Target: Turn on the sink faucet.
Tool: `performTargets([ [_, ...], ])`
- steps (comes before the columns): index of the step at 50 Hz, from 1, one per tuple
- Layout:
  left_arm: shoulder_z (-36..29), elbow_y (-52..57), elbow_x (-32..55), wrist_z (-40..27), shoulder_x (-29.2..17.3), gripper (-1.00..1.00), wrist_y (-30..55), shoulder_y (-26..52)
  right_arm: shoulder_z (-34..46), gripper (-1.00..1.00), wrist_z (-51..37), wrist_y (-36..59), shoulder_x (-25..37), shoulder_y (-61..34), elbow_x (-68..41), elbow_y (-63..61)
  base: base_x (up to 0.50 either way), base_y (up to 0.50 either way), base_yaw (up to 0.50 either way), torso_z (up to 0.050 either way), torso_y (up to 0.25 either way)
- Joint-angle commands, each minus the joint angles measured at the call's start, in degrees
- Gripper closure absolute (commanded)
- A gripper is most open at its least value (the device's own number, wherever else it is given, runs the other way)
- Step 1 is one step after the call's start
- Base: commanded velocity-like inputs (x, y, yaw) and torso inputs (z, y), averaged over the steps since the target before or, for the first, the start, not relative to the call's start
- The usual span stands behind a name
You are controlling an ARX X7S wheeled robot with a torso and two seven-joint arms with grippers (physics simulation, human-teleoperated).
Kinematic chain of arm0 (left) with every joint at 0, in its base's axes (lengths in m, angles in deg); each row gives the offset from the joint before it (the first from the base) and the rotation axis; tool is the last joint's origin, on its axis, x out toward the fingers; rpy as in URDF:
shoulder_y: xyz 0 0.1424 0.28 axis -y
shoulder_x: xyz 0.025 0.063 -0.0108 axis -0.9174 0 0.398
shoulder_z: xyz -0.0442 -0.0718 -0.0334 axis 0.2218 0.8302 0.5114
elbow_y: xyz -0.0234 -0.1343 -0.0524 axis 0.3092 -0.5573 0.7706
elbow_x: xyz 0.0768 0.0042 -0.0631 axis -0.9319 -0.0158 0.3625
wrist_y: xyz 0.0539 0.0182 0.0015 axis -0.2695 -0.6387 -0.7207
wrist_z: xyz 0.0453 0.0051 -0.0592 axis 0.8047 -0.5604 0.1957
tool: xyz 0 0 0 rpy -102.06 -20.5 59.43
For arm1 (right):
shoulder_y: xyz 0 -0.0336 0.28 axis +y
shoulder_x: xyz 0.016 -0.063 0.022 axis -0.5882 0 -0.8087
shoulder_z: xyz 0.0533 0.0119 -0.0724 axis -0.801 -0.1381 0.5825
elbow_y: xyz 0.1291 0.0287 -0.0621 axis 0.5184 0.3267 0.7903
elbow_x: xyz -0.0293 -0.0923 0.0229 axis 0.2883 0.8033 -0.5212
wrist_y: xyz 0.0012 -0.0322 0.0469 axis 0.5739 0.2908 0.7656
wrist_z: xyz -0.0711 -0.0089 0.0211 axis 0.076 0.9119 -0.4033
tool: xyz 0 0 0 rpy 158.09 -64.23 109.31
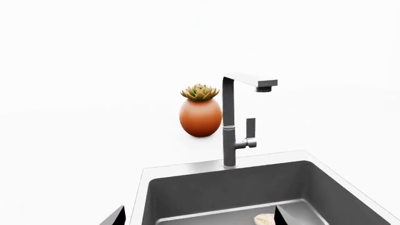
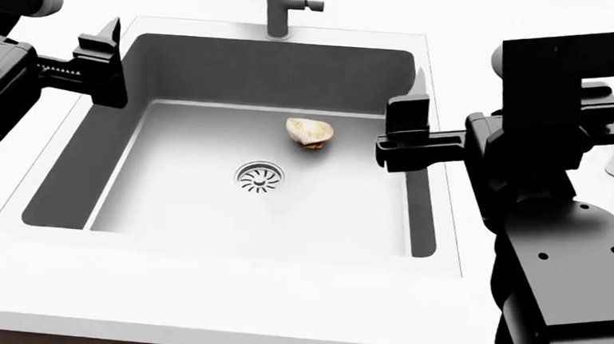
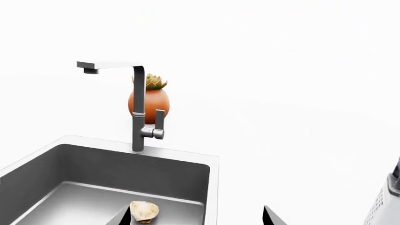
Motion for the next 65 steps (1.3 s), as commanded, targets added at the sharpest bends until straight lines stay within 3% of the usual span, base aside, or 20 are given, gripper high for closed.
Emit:
performTargets([
  [1,-0.34,-3.41,-0.33,0.6,-0.14,-1.0,-0.68,1.39,0.38,-1.0,0.28,-0.9,-0.11,-0.63,0.05,1.64,0.5,0.0,0.0,0.0,0.0],
  [33,0.66,-7.01,0.43,1.16,-0.47,-1.0,-2.69,0.85,-0.06,-1.0,-1.16,-0.72,-0.45,0.65,-0.41,2.72,0.5,0.01,0.0,0.0,0.001],
  [47,0.72,-7.38,0.61,1.39,-1.06,-1.0,-2.92,0.65,0.02,-1.0,-1.27,1.51,-0.18,-0.38,-1.31,2.01,0.12,0.06,0.0,0.0,0.001],
  [54,0.19,-11.92,-0.41,2.33,0.25,-1.0,-6.89,0.7,0.08,-1.0,-1.86,1.06,-0.25,-0.39,-0.99,1.94,0.3,0.2,0.0,0.0,0.0],
  [65,0.1,-10.37,0.0,2.01,-0.15,-1.0,-6.2,-0.45,-0.17,-1.0,-1.95,0.4,0.05,0.38,-1.11,2.03,0.45,0.2,0.0,0.0,0.002],
])
